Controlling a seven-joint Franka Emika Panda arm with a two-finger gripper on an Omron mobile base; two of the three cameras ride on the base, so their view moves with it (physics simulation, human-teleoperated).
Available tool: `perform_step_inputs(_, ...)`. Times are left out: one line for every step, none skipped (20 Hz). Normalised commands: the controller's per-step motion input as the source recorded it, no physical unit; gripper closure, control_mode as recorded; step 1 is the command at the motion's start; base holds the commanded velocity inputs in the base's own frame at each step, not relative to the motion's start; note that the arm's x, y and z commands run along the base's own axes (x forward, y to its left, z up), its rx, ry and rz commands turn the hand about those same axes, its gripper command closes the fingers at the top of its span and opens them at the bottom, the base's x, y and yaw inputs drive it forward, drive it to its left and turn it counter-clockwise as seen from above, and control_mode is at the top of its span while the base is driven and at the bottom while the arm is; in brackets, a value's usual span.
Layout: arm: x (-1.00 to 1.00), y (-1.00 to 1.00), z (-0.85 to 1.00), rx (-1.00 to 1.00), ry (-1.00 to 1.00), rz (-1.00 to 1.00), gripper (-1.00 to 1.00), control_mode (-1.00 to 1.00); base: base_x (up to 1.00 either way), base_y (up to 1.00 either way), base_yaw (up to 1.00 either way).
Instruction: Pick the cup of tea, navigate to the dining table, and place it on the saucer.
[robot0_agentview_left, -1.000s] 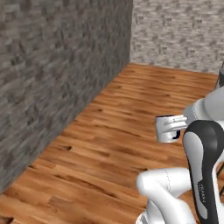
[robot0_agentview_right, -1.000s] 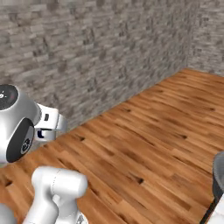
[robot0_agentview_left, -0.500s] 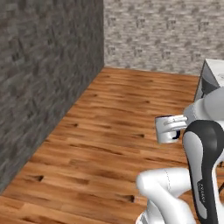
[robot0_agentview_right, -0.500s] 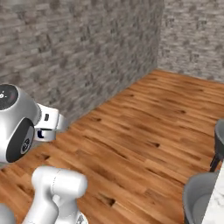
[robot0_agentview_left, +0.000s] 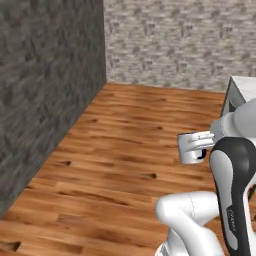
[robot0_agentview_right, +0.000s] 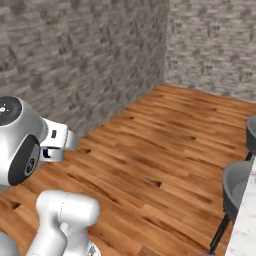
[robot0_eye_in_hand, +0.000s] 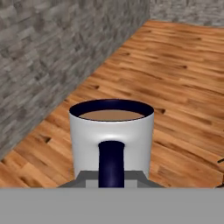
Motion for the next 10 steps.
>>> perform_step_inputs(0.00, 0.00, 0.00, 0.00, 0.00, 0.00, 1.00, 1.00, 1.00, -0.17, -0.09)
perform_step_inputs(0.00, 0.00, 0.00, 0.00, 0.00, 0.00, 1.00, 1.00, 1.00, -0.12, -0.09)
perform_step_inputs(0.00, 0.00, 0.00, 0.00, 0.00, 0.00, 1.00, 1.00, 1.00, -0.08, -0.09)
perform_step_inputs(0.00, 0.00, 0.00, 0.00, 0.00, 0.00, 1.00, 1.00, 1.00, -0.08, -0.09)
perform_step_inputs(0.00, 0.00, 0.00, 0.00, 0.00, 0.00, 1.00, 1.00, 1.00, -0.07, -0.10)
perform_step_inputs(0.00, 0.00, 0.00, 0.00, 0.00, 0.00, 1.00, 1.00, 1.00, -0.05, -0.14)
perform_step_inputs(0.00, 0.00, 0.00, 0.00, 0.00, 0.00, 1.00, 1.00, 1.00, -0.02, -0.16)
perform_step_inputs(0.00, 0.00, 0.00, 0.00, 0.00, 0.00, 1.00, 1.00, 1.00, 0.00, -0.22)
perform_step_inputs(0.00, 0.00, 0.00, 0.00, 0.00, 0.00, 1.00, 1.00, 1.00, 0.00, -0.24)
perform_step_inputs(0.00, 0.00, 0.00, 0.00, 0.00, 0.00, 1.00, 1.00, 1.00, 0.00, -0.28)
